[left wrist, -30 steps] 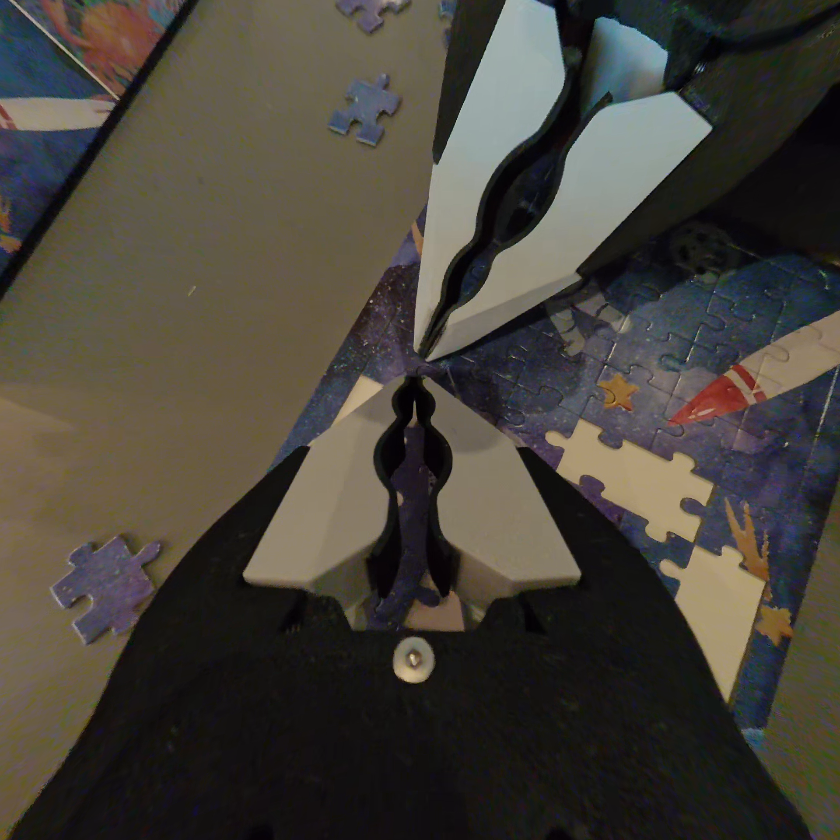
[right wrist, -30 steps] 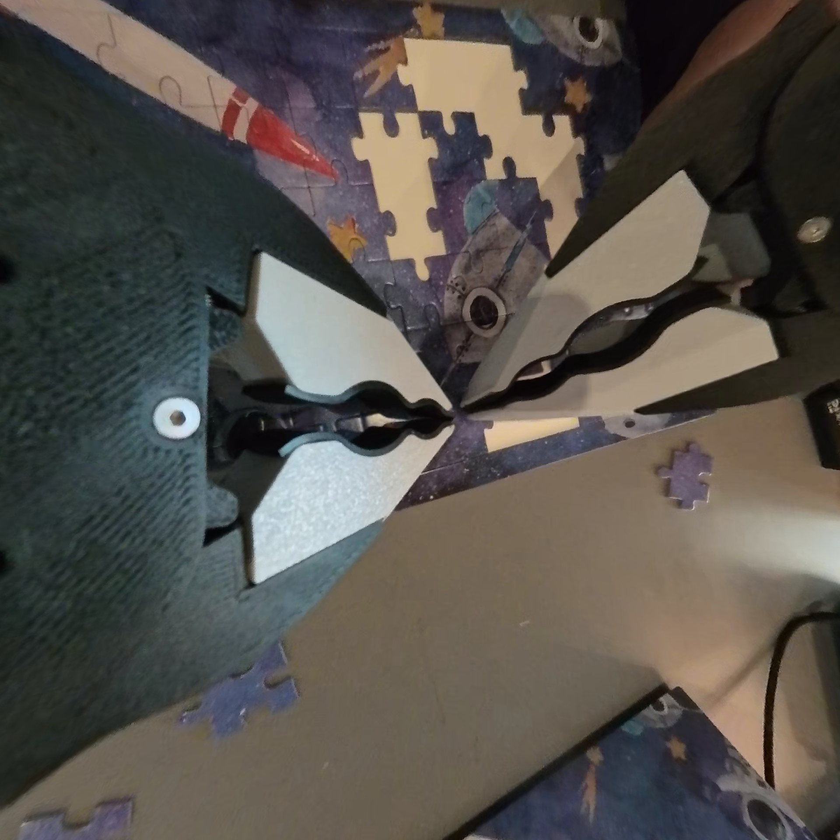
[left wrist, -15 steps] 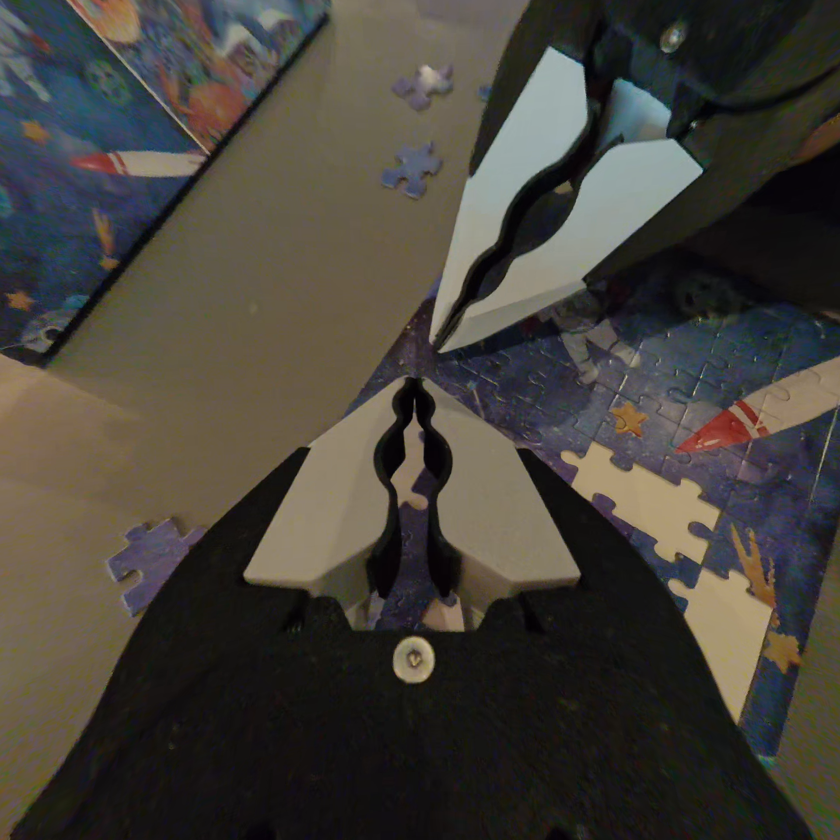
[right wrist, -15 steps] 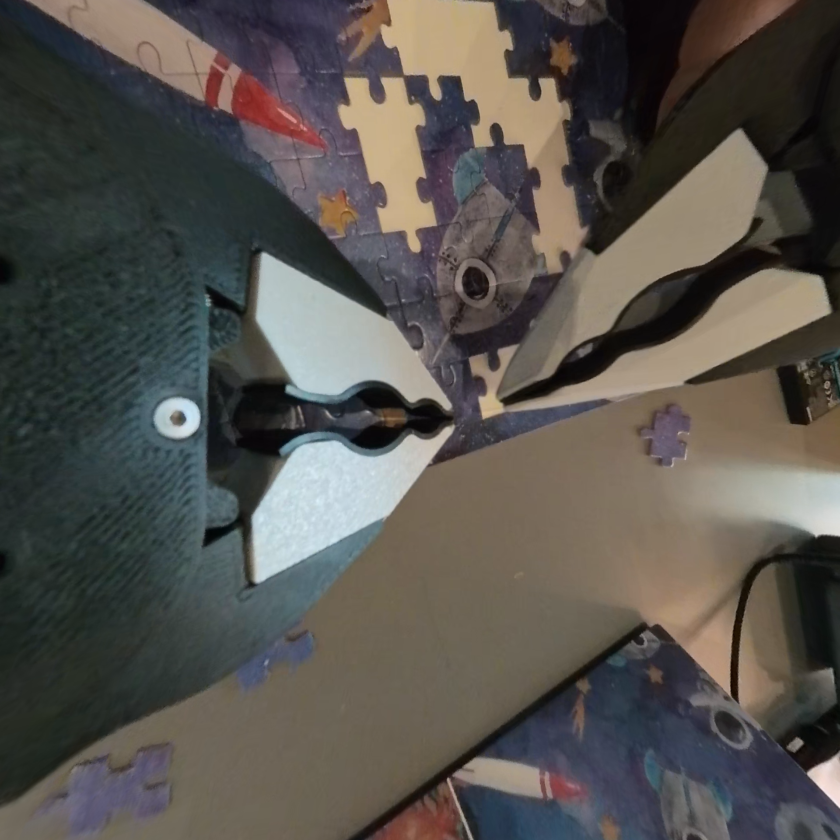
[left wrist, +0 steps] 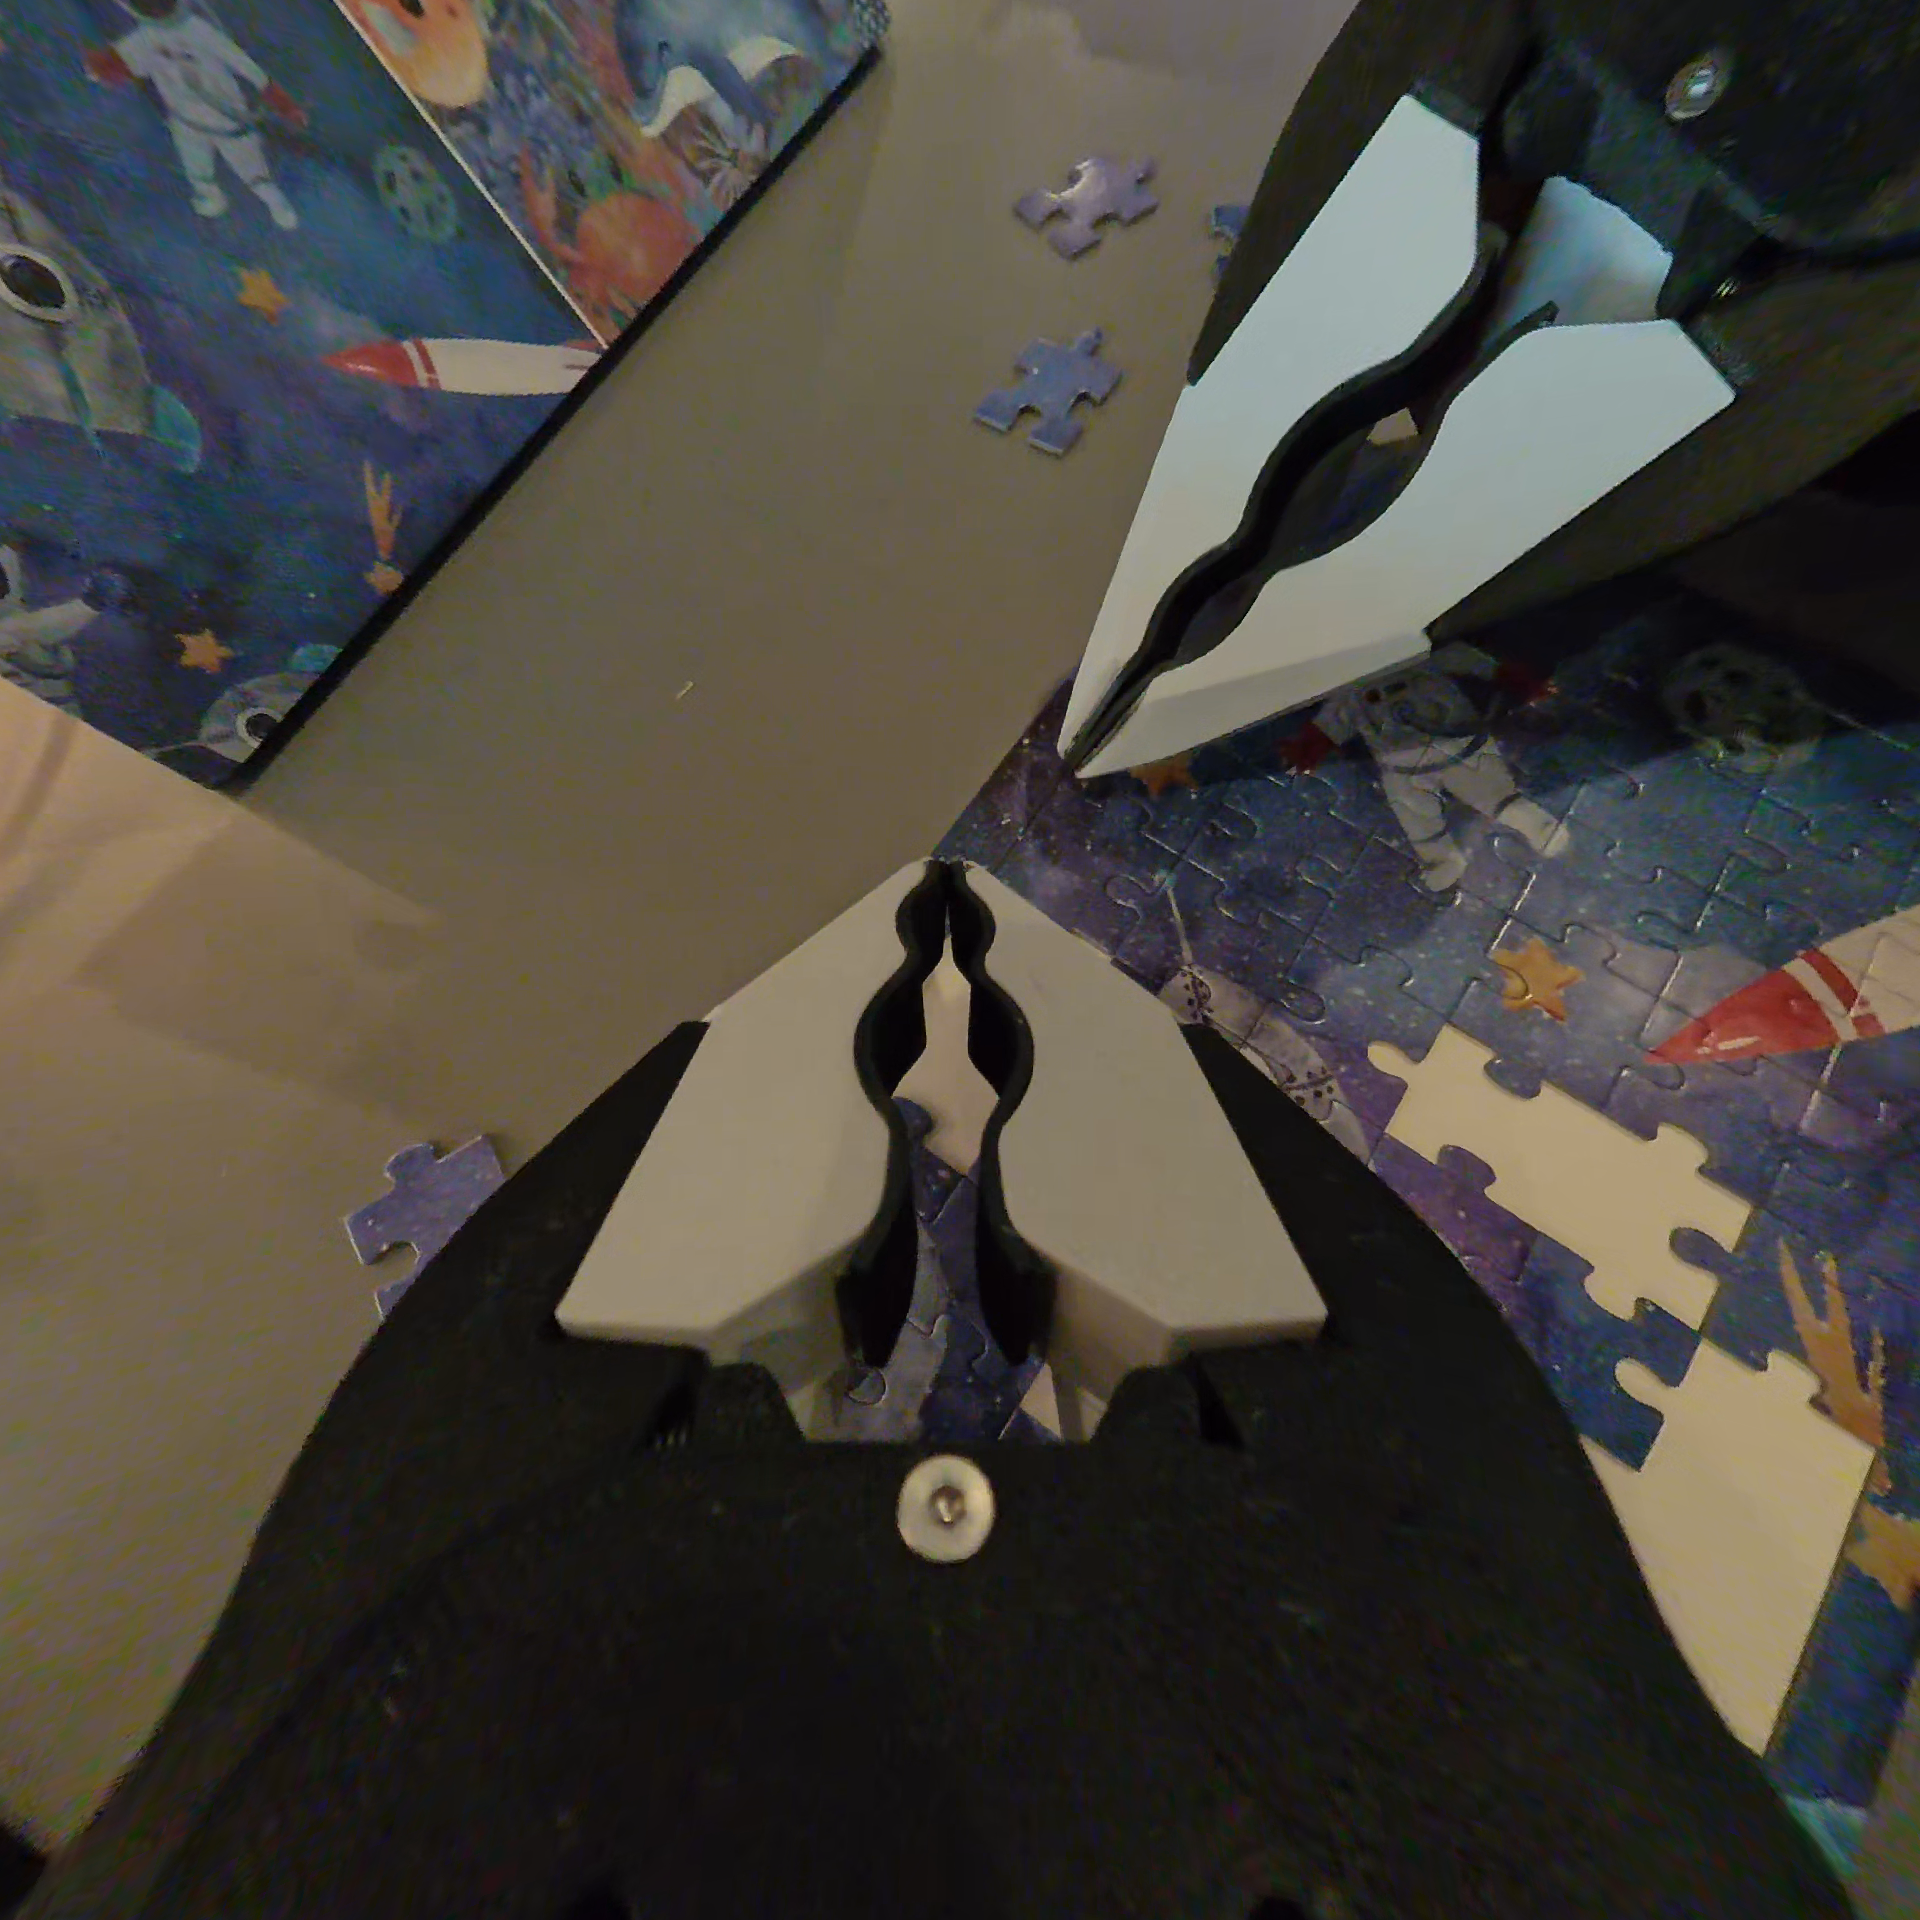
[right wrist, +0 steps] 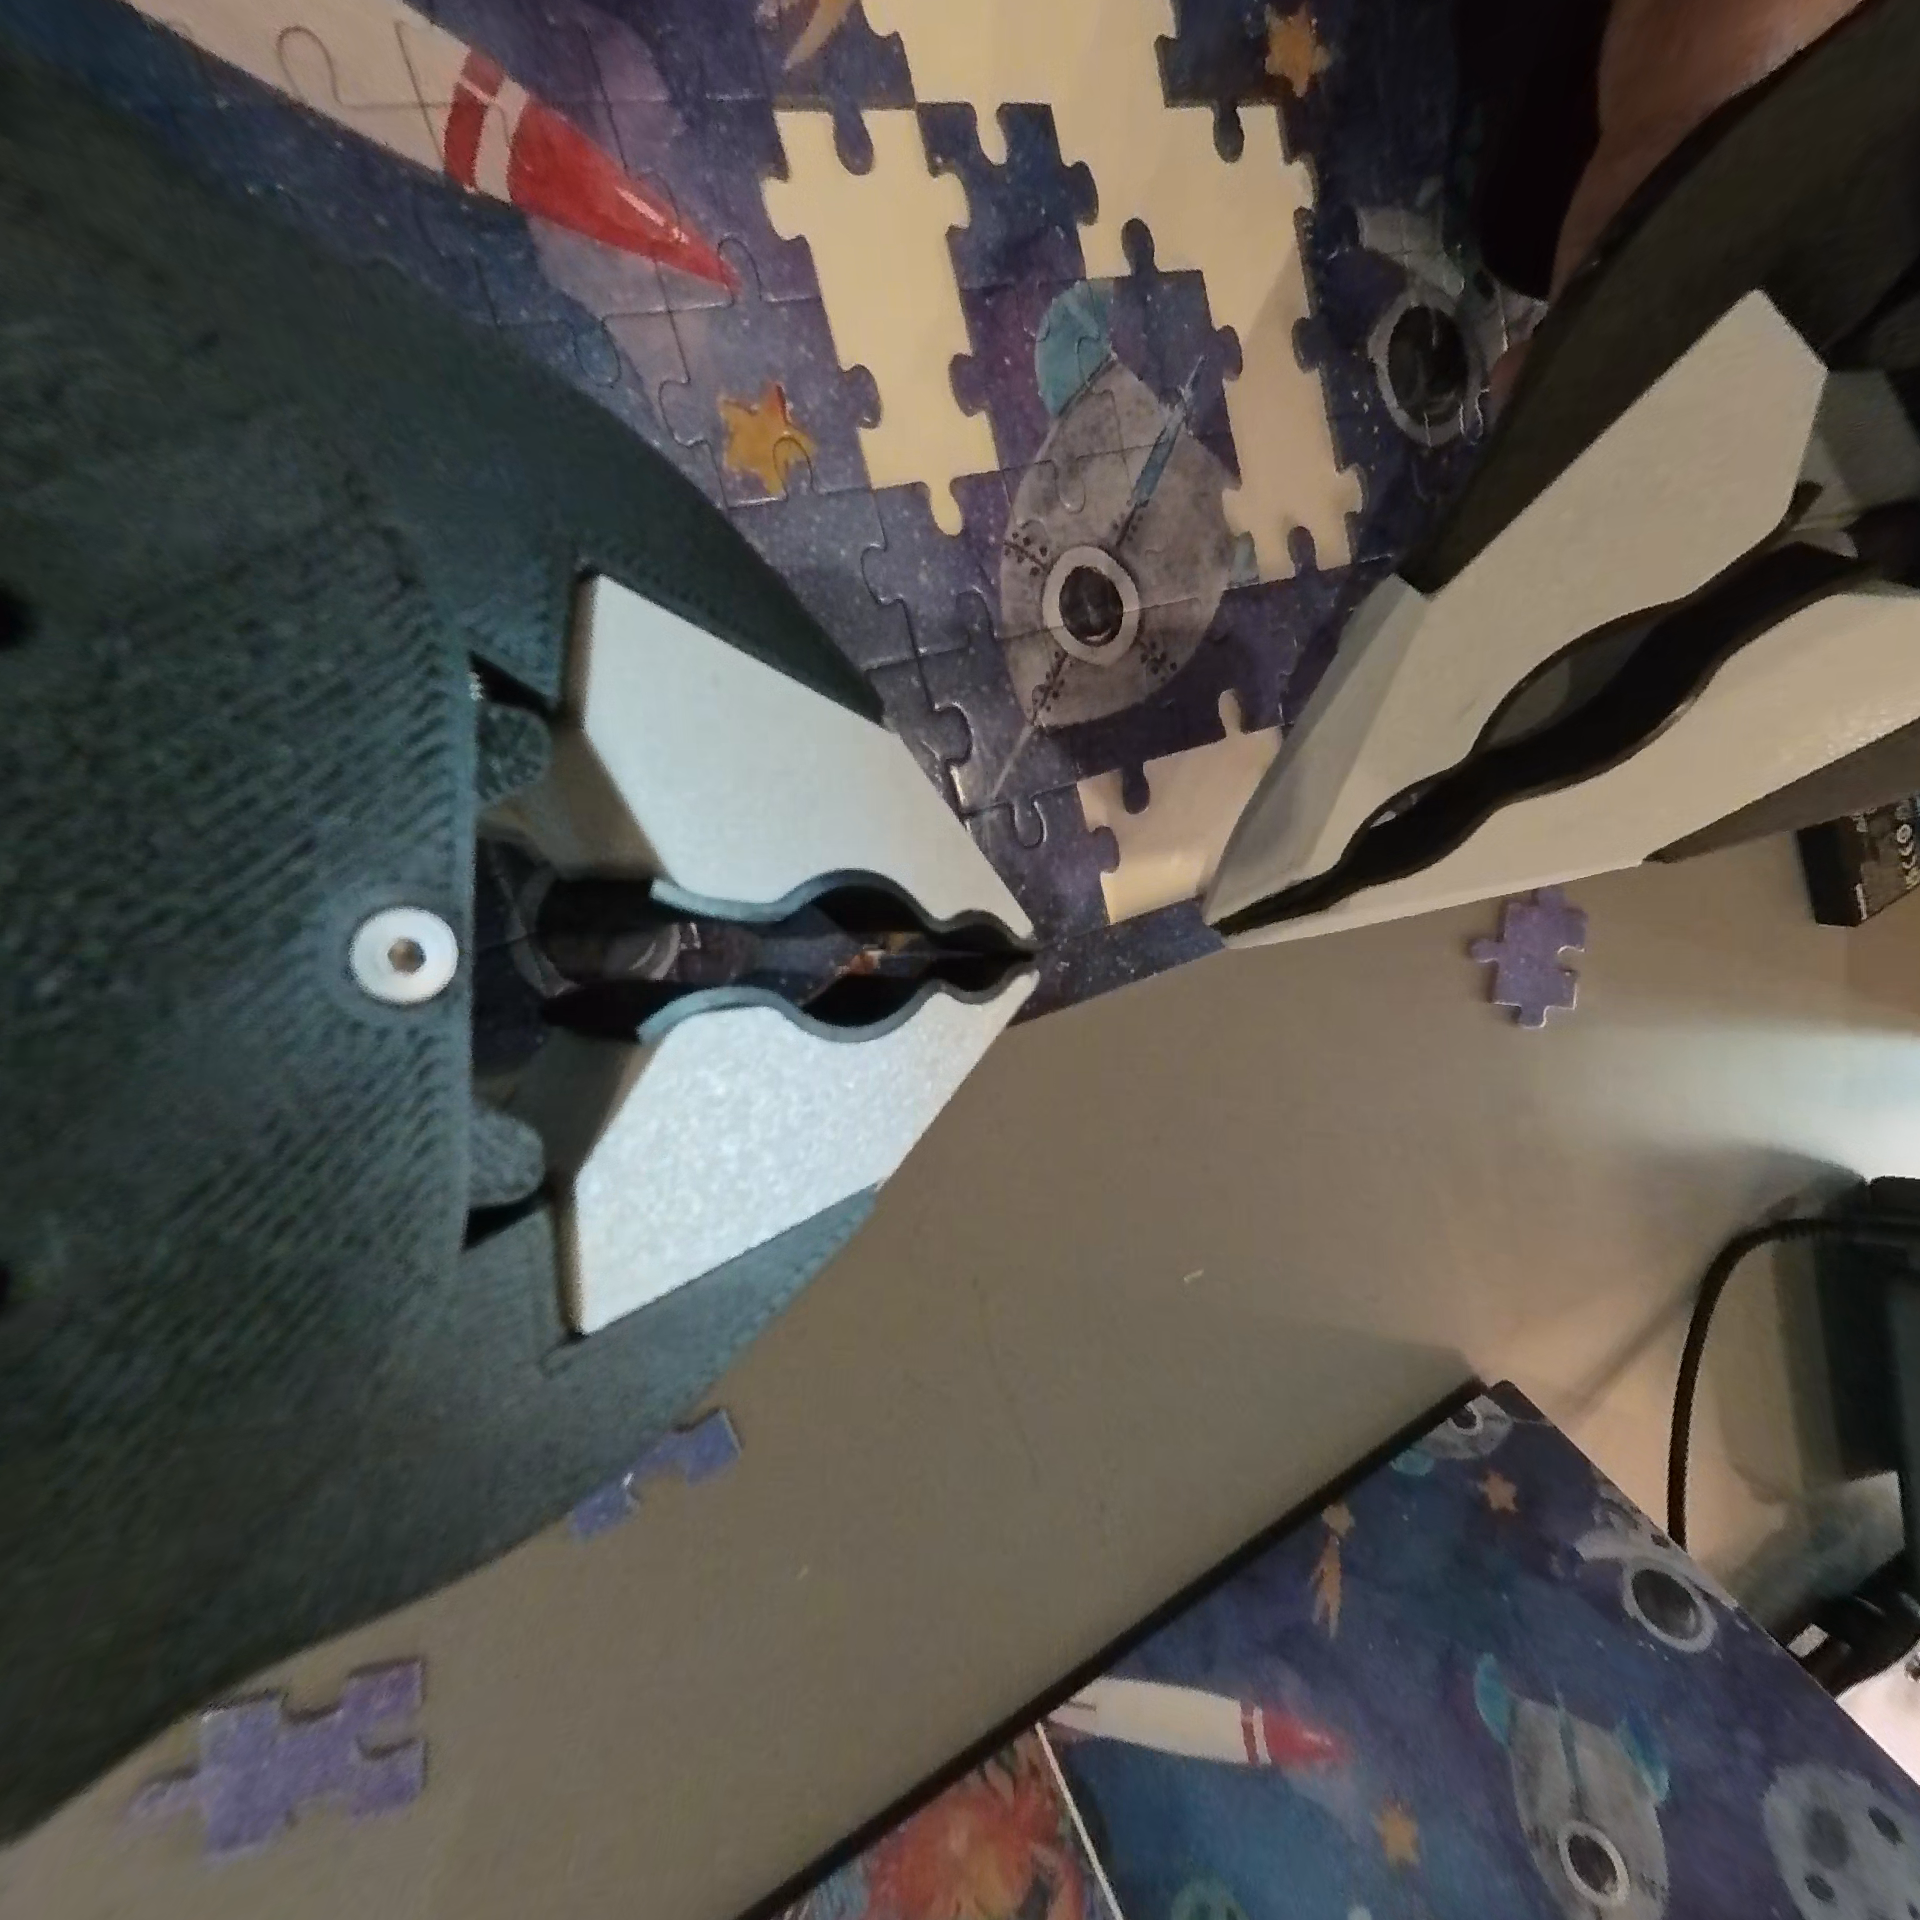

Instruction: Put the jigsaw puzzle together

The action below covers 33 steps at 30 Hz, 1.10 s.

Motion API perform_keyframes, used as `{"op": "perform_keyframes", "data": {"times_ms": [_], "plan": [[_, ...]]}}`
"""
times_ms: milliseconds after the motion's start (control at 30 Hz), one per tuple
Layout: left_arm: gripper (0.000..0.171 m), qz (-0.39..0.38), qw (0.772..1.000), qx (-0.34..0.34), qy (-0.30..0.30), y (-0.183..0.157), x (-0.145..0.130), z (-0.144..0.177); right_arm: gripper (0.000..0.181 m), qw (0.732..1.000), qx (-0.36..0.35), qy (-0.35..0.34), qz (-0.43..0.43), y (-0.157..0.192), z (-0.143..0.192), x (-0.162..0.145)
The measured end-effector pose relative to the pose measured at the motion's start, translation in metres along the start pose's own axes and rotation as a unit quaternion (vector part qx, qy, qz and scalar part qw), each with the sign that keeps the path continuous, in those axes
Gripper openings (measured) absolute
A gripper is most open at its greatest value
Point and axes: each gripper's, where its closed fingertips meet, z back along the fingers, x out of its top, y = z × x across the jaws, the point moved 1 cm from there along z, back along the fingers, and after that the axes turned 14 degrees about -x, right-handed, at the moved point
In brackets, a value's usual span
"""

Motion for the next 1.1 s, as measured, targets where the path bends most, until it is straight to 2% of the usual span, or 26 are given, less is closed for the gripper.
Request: {"op": "perform_keyframes", "data": {"times_ms": [367, 533, 633, 733, 900, 967, 1033, 1100], "plan": [[0.0, -0.009, 1.0, -0.01, 0.012, -0.006, -0.002, -0.003, 0.0, 1.0, 0.0, -0.004, -0.007, -0.001, 0.0, 0.001], [0.0, 0.002, 0.998, -0.055, 0.001, -0.016, -0.001, -0.003, 0.0, 1.0, 0.018, -0.005, -0.009, 0.006, 0.001, 0.003], [0.0, 0.002, 0.997, -0.076, 0.02, -0.023, -0.006, -0.009, 0.0, 0.998, 0.051, -0.004, -0.026, 0.015, 0.001, 0.003], [0.0, 0.004, 0.996, -0.076, 0.052, -0.023, -0.016, -0.015, 0.0, 0.997, 0.061, 0.026, -0.033, 0.018, -0.002, -0.006], [0.0, 0.005, 0.998, -0.065, 0.019, -0.019, -0.006, -0.008, 0.0, 0.997, 0.058, -0.005, -0.045, 0.013, 0.003, 0.006], [0.0, 0.015, 0.997, -0.072, 0.018, -0.02, -0.007, -0.008, 0.0, 0.997, 0.064, 0.003, -0.041, 0.016, 0.002, 0.002], [0.0, 0.002, 0.999, -0.044, 0.023, -0.011, -0.008, -0.004, 0.0, 0.997, 0.064, 0.023, -0.025, 0.019, -0.002, -0.006], [0.0, -0.021, 0.999, 0.03, 0.018, 0.015, -0.009, 0.013, 0.0, 0.997, 0.067, 0.006, -0.035, 0.019, 0.0, 0.001]]}}
